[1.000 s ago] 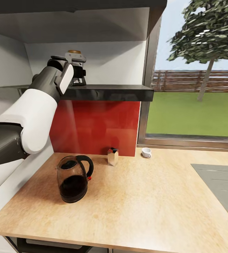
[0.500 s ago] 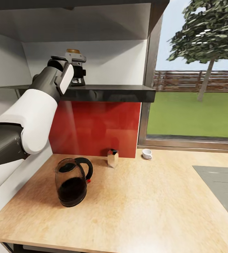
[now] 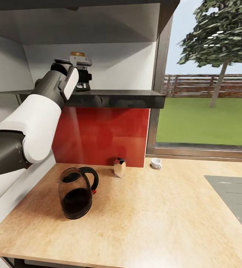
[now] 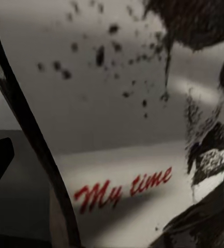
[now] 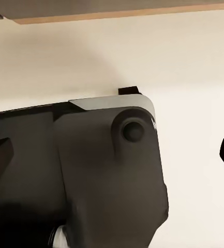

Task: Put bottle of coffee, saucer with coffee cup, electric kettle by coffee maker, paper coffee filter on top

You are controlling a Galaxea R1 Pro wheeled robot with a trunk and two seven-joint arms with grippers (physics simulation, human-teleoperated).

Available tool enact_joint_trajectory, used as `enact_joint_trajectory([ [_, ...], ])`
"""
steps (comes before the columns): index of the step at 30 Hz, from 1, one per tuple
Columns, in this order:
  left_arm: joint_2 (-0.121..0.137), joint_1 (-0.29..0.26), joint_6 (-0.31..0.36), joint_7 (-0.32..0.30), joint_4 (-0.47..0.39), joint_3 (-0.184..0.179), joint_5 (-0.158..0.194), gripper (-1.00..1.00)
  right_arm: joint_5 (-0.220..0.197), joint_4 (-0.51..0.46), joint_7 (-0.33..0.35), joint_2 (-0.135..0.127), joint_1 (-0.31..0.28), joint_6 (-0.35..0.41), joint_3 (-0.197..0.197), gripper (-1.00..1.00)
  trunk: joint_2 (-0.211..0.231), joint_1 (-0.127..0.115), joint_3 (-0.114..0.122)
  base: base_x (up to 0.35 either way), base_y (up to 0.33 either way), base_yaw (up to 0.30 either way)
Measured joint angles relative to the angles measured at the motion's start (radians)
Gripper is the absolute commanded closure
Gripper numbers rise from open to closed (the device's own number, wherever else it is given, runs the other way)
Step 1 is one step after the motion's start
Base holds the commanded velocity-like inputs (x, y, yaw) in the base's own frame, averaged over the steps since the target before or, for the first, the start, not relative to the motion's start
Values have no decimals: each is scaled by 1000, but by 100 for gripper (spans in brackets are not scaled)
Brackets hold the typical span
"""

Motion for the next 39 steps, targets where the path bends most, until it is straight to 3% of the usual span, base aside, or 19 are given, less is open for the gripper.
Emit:
enact_joint_trajectory([
  [5,1,-1,0,2,-3,3,-1,100,0,0,0,-1,0,0,0,-100,0,0,0,0,0,0],
  [11,2,6,3,20,-79,1,-4,100,0,0,0,-2,0,0,0,-100,0,0,0,0,0,0],
  [17,2,14,3,48,-85,0,0,100,1,0,0,-2,0,0,1,-100,0,0,0,0,0,0],
  [39,3,14,15,47,-87,-1,3,100,4,-4,1,3,0,-6,8,-100,0,0,0,-4,-1,0],
])
